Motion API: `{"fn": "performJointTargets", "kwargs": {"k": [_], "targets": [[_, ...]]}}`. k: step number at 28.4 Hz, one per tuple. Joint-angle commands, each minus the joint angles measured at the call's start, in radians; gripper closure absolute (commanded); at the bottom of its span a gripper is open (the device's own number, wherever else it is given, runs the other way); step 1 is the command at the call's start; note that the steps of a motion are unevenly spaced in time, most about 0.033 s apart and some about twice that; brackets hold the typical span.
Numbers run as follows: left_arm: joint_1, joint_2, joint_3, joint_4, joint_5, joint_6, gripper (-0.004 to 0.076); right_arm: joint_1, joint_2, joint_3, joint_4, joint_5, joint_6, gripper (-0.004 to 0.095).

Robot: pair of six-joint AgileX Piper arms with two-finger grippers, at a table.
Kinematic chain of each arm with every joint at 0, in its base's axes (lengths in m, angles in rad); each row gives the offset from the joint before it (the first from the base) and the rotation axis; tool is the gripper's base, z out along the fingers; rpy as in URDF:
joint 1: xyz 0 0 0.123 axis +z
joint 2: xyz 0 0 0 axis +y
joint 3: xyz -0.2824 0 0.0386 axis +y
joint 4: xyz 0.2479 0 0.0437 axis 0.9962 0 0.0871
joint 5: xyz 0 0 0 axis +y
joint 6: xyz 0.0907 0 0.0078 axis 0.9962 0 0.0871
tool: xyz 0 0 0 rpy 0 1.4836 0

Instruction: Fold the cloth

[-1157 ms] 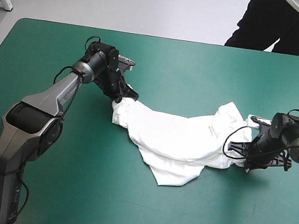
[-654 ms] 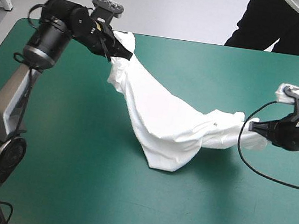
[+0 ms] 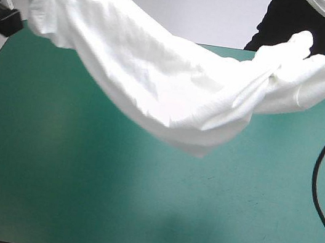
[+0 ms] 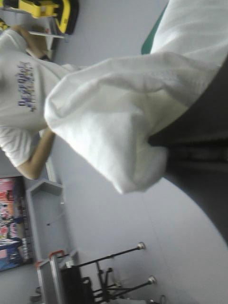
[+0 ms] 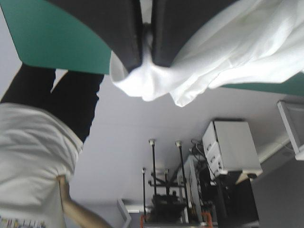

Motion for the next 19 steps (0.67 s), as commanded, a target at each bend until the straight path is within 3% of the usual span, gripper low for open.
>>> {"fn": "performJointTargets", "kwargs": {"k": [1, 4, 8, 14, 19], "targets": [[0.002, -0.045, -0.039, -0.058, -0.089, 0.0, 0.0734, -0.008, -0.005, -0.082, 0.027, -0.002, -0.013, 0.0925], [0.002, -0.063, -0.043, -0.087, -0.066, 0.0, 0.0734, -0.008, -0.005, -0.104, 0.06, -0.002, -0.014, 0.0925], [0.002, -0.073, -0.043, -0.086, 0.061, 0.0, 0.0734, -0.008, -0.021, -0.101, 0.09, 0.0, -0.009, 0.0925], [0.002, -0.113, 0.016, -0.122, 0.058, -0.009, 0.0734, -0.008, -0.091, -0.016, 0.149, 0.0, 0.019, 0.0924], [0.002, -0.19, 0.255, -0.165, 0.058, -0.009, 0.0734, -0.008, -0.195, 0.228, 0.201, 0.0, 0.04, 0.0925]]}}
